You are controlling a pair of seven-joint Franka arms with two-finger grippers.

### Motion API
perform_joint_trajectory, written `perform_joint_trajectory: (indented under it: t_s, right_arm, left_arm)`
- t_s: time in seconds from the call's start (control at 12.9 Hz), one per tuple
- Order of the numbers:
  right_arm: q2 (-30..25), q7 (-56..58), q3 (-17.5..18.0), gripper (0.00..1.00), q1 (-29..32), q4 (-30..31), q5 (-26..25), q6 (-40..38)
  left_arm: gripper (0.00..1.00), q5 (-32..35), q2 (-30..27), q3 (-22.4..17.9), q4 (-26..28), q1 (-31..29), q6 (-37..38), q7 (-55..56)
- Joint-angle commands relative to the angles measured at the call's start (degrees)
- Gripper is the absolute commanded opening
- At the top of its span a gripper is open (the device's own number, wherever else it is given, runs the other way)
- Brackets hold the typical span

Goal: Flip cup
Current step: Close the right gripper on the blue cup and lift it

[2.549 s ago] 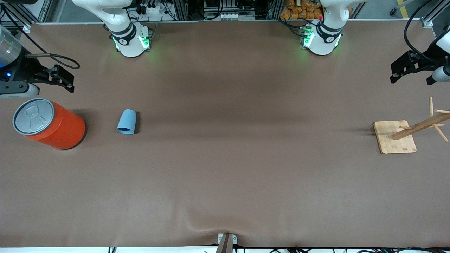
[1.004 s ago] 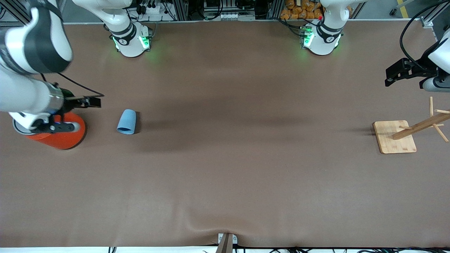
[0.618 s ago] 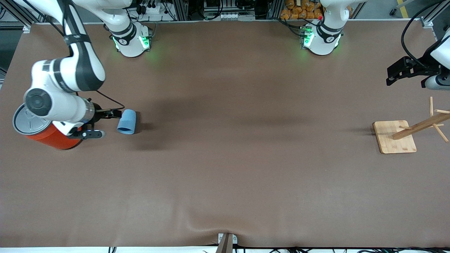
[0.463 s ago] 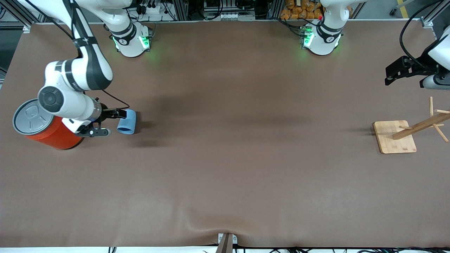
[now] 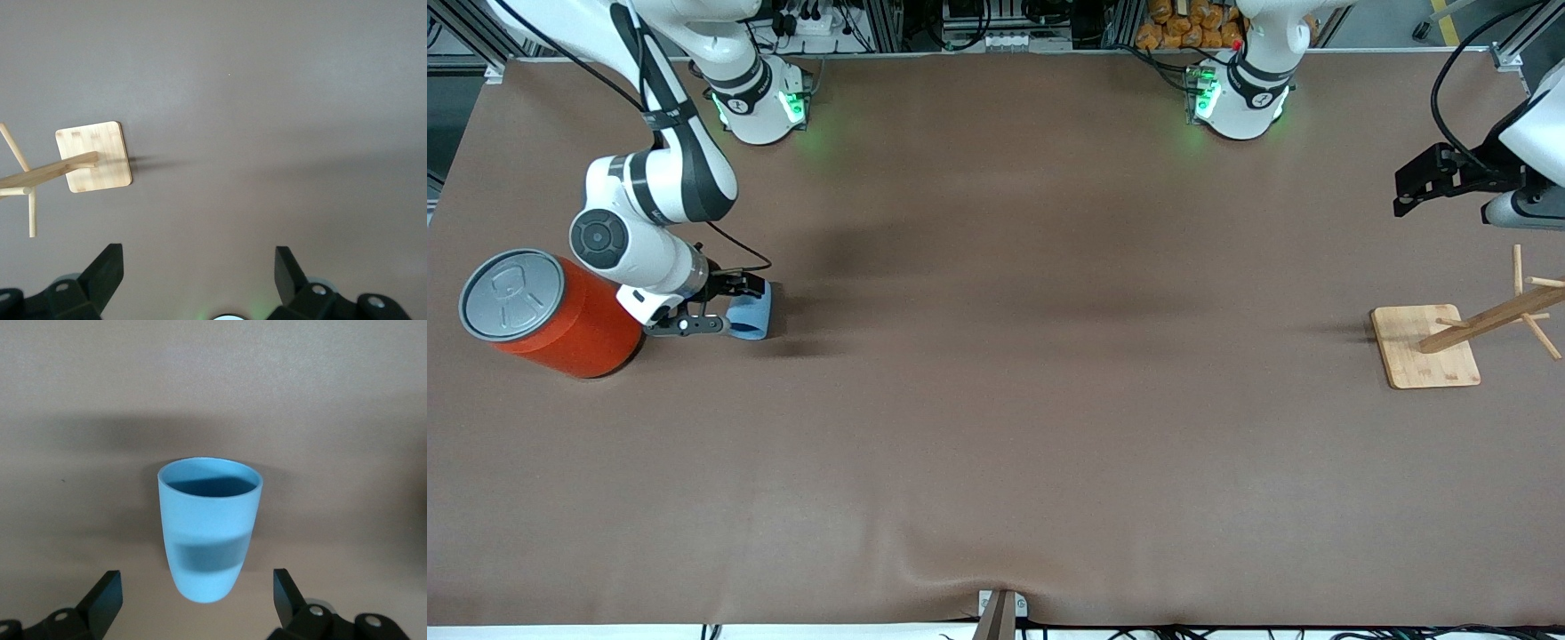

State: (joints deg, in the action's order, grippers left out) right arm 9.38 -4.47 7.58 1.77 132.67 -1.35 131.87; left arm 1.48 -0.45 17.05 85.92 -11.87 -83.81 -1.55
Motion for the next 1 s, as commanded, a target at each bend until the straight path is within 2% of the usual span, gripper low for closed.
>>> perform_joint_trajectory:
  t_s: [0.0, 0.15, 0.23, 0.31, 0.39, 0.46, 0.54, 0.62, 0.77, 0.93]
  right_arm:
    - [1.8, -0.3, 0.3, 1.00, 0.6, 4.8, -1.1, 8.5]
    - [3.5, 0.2, 0.2, 1.00, 0.8, 5.1, -1.5, 11.3]
    - [3.5, 1.8, 0.2, 0.87, 1.2, 4.8, -2.4, 11.6]
    - [3.7, 2.5, 0.2, 0.80, 1.7, 4.6, -2.7, 12.1]
    - [3.9, 2.6, 0.2, 0.53, 1.7, 4.5, -2.8, 12.9]
    - [3.7, 2.7, 0.2, 0.08, 1.7, 3.6, -2.7, 12.2]
    - [3.3, 2.5, 0.3, 0.00, 1.6, 2.7, -2.7, 11.9]
    - [3.0, 2.4, 0.4, 0.00, 1.2, 1.0, -2.6, 10.8]
    - [3.2, 2.4, 1.1, 0.00, -0.4, -5.9, -2.0, 1.8]
    - [3.5, 2.4, 1.7, 0.00, -5.7, -13.8, -1.8, -7.2]
  left_arm:
    - [1.00, -0.6, -0.2, 0.1, -0.4, -0.3, 0.1, 0.1]
    - [1.00, -0.7, -0.2, 0.1, -0.4, -0.2, 0.1, 0.1]
    - [1.00, -0.6, -0.2, 0.1, -0.4, -0.1, 0.1, 0.1]
    - [1.00, -0.5, -0.2, 0.2, -0.4, -0.1, 0.1, 0.2]
    - [1.00, -0.4, -0.1, 0.2, -0.3, -0.1, 0.1, 0.2]
    - [1.00, -0.6, -0.1, 0.3, -0.2, -0.1, 0.1, 0.1]
    - [1.00, -0.7, -0.1, 0.4, -0.2, -0.1, 0.1, 0.1]
    - [1.00, -0.7, -0.2, 0.5, -0.3, -0.2, 0.1, 0.1]
    - [1.00, -0.6, -1.0, 0.6, -0.5, -0.4, 0.1, 0.0]
    - [1.00, -0.7, -1.2, 0.6, -0.5, -0.7, 0.1, -0.4]
